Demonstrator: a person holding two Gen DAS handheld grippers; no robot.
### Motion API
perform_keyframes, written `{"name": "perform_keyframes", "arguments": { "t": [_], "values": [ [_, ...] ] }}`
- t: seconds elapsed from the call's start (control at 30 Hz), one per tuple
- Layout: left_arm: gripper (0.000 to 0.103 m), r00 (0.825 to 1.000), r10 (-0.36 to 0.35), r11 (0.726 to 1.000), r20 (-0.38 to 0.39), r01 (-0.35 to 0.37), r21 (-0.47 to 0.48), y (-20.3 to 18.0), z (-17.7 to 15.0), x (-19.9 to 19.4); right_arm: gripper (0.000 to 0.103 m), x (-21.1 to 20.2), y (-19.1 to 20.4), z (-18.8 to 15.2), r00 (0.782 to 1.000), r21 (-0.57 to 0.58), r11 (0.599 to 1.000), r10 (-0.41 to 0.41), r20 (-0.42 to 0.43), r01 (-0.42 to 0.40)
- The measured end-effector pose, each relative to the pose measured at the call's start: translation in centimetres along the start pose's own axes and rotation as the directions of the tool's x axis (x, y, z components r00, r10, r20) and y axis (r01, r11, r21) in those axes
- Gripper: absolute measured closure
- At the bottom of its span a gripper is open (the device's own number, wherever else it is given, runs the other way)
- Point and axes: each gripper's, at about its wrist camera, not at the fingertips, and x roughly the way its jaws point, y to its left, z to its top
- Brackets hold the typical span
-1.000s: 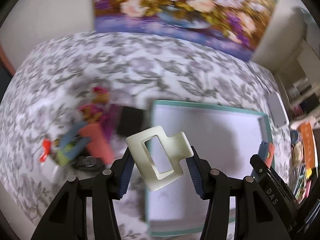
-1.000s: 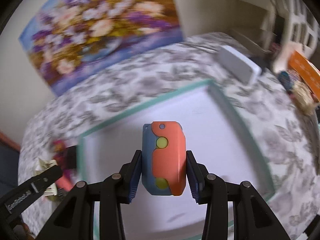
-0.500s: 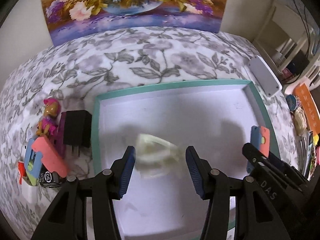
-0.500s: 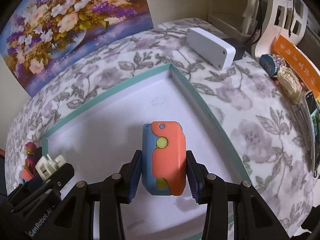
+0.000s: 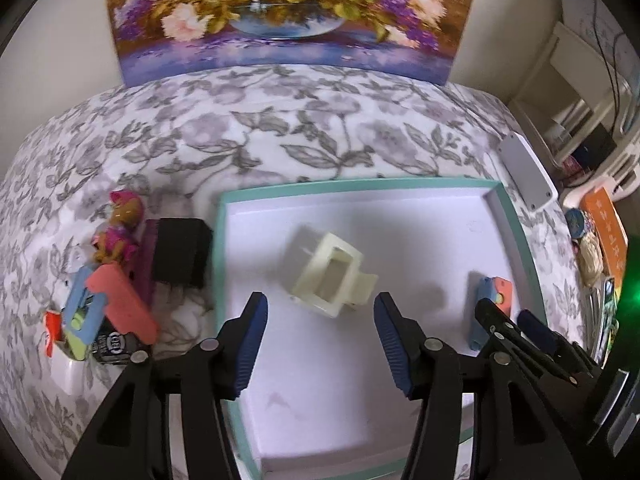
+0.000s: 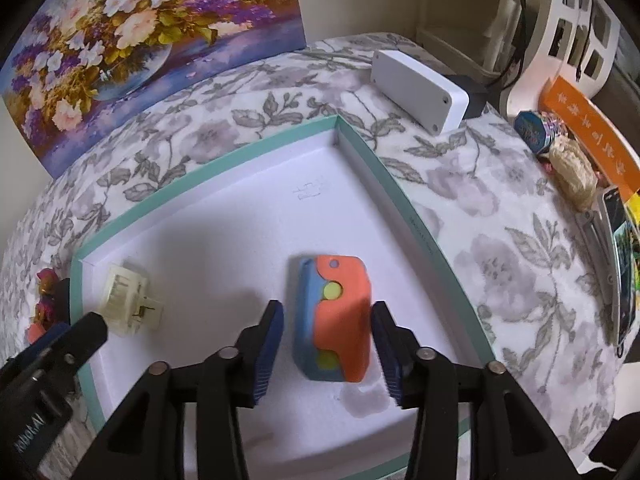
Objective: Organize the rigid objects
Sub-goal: 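Carry both items into the white tray and open both tools, then move both tools back toward the object pile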
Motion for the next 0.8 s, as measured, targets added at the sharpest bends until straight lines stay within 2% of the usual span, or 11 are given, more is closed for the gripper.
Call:
{"name": "perform_keyframes", "arguments": {
  "t": [0.1,0.13,0.2,0.27,0.33,0.37,0.4,0.53,0.6,0.8],
  "values": [
    [0.03,1.0,0.024,0.999,-0.002,-0.024,-0.025,1.1,0.0,-0.2,0.041,-0.4,0.4,0.0,1.0,-0.021,1.0,-0.011,0.017,0.011],
    [0.028,1.0,0.031,0.999,-0.004,-0.031,-0.034,1.5,0.1,-0.3,0.04,-0.5,0.6,0.0,1.0,-0.029,0.999,-0.015,0.019,0.015],
    [0.023,0.999,0.041,0.997,-0.002,-0.041,-0.058,2.5,0.1,-0.4,0.031,-0.6,0.8,-0.2,1.0,-0.041,0.999,-0.02,0.023,0.021],
    [0.021,0.999,0.048,0.996,-0.003,-0.048,-0.08,3.5,0.1,-0.6,0.03,-0.6,1.0,-0.3,1.0,-0.042,0.999,-0.015,0.023,0.016],
    [0.016,0.998,0.062,0.993,-0.002,-0.062,-0.098,4.4,0.1,-0.7,0.023,-0.7,1.1,-0.4,1.0,-0.046,0.999,-0.017,0.025,0.019],
    [0.01,0.997,0.076,0.991,-0.002,-0.076,-0.107,5.0,0.1,-0.7,0.015,-0.8,1.1,-0.4,0.999,-0.046,0.999,-0.019,0.027,0.02],
    [0.008,0.996,0.089,0.99,-0.002,-0.088,-0.113,5.5,0.0,-0.7,0.012,-0.9,1.2,-0.5,0.999,-0.044,0.999,-0.016,0.03,0.017],
    [0.008,0.992,0.129,0.984,-0.003,-0.129,-0.12,7.1,-0.1,-0.7,0.007,-0.9,1.2,-0.8,1.0,-0.027,1.0,0.005,0.019,-0.004],
    [0.008,0.99,0.144,0.981,-0.002,-0.143,-0.13,7.9,-0.1,-0.7,0.0,-0.8,1.3,-0.9,1.0,-0.028,1.0,-0.003,0.016,0.004],
    [0.002,0.991,0.131,0.974,0.028,-0.124,-0.188,10.8,0.2,-2.0,0.0,-1.3,1.3,-1.1,1.0,-0.004,1.0,-0.014,0.021,0.014]
  ]
}}
